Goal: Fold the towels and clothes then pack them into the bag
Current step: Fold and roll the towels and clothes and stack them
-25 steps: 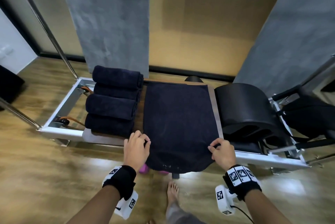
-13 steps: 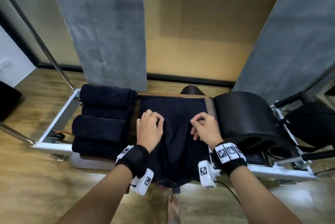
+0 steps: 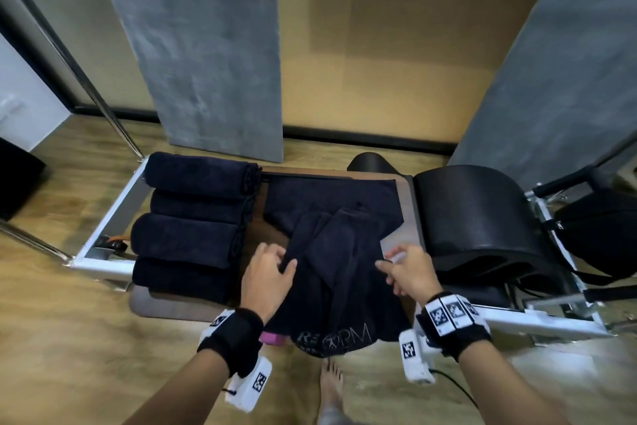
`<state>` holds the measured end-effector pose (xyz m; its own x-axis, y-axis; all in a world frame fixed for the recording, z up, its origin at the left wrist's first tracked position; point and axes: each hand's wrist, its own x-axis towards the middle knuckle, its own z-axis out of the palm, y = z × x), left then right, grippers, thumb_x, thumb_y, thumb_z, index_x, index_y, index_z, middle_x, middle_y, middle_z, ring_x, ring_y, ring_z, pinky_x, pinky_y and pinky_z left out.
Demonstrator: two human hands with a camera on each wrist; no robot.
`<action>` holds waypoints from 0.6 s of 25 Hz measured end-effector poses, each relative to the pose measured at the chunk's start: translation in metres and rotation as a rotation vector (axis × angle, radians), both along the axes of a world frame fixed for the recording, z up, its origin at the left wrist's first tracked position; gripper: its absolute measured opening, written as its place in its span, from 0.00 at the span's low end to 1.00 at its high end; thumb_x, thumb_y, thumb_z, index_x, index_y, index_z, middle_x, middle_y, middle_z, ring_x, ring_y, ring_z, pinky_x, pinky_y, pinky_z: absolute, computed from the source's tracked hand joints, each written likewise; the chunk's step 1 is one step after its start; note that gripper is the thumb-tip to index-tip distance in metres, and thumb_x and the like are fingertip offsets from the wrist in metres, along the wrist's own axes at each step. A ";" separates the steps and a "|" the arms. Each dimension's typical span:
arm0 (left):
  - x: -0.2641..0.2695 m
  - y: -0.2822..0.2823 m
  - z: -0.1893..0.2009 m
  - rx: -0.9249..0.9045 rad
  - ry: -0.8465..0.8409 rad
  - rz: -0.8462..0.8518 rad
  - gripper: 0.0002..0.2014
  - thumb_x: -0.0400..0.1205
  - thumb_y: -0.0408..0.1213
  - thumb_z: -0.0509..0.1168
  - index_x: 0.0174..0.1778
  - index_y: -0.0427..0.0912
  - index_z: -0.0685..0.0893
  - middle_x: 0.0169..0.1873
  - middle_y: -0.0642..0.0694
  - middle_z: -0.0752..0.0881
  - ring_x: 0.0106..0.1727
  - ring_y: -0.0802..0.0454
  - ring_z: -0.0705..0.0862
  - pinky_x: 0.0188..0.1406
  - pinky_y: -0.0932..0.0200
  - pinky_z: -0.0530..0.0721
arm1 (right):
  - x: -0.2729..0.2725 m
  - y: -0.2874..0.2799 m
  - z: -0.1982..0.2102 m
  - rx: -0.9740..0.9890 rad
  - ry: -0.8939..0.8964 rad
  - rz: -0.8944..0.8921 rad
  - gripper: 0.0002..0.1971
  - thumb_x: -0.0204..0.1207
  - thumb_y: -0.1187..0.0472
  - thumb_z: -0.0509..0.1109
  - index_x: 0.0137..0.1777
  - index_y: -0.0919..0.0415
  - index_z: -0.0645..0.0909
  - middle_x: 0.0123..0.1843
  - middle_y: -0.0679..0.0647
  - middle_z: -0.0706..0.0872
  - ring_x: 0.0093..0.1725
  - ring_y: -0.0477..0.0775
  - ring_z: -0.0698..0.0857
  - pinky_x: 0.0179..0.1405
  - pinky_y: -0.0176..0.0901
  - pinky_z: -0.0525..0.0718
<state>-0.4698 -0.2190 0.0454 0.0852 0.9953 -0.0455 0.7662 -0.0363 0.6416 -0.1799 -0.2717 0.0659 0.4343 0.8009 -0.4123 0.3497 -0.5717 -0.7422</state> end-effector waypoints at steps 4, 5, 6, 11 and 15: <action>-0.010 -0.020 0.000 -0.153 0.064 0.005 0.09 0.84 0.51 0.75 0.48 0.50 0.86 0.36 0.54 0.83 0.45 0.46 0.88 0.42 0.51 0.83 | -0.007 -0.032 -0.019 -0.144 -0.056 0.047 0.14 0.77 0.61 0.81 0.51 0.62 0.76 0.22 0.58 0.85 0.13 0.55 0.74 0.13 0.38 0.67; -0.009 -0.021 0.005 -0.152 0.058 0.021 0.09 0.85 0.49 0.75 0.45 0.50 0.86 0.34 0.53 0.86 0.46 0.44 0.90 0.43 0.50 0.85 | -0.009 -0.033 -0.021 -0.136 -0.029 0.024 0.12 0.80 0.62 0.78 0.50 0.65 0.76 0.22 0.59 0.85 0.12 0.55 0.74 0.13 0.39 0.66; -0.008 -0.021 0.009 -0.134 0.025 0.049 0.09 0.85 0.48 0.74 0.43 0.49 0.85 0.32 0.51 0.88 0.44 0.43 0.91 0.44 0.49 0.87 | -0.010 -0.033 -0.020 -0.107 0.027 -0.023 0.10 0.83 0.64 0.75 0.49 0.67 0.76 0.22 0.60 0.85 0.12 0.56 0.75 0.13 0.39 0.67; -0.006 -0.007 0.023 -0.071 -0.525 0.232 0.04 0.92 0.34 0.65 0.53 0.39 0.76 0.34 0.37 0.93 0.33 0.46 0.94 0.37 0.40 0.94 | 0.000 -0.021 0.010 0.231 0.378 -0.347 0.06 0.88 0.67 0.69 0.56 0.63 0.73 0.39 0.72 0.92 0.29 0.67 0.91 0.24 0.46 0.88; -0.011 -0.012 0.021 -0.155 -0.472 0.019 0.27 0.89 0.34 0.69 0.83 0.43 0.67 0.72 0.51 0.77 0.75 0.54 0.78 0.76 0.51 0.79 | -0.002 -0.032 0.014 0.310 0.364 -0.266 0.15 0.84 0.75 0.70 0.65 0.61 0.74 0.50 0.70 0.90 0.45 0.65 0.92 0.47 0.57 0.92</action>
<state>-0.4803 -0.2314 0.0663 0.1145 0.9815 -0.1537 0.3900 0.0979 0.9156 -0.1821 -0.3038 0.0798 0.5116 0.7911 -0.3354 -0.0877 -0.3402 -0.9363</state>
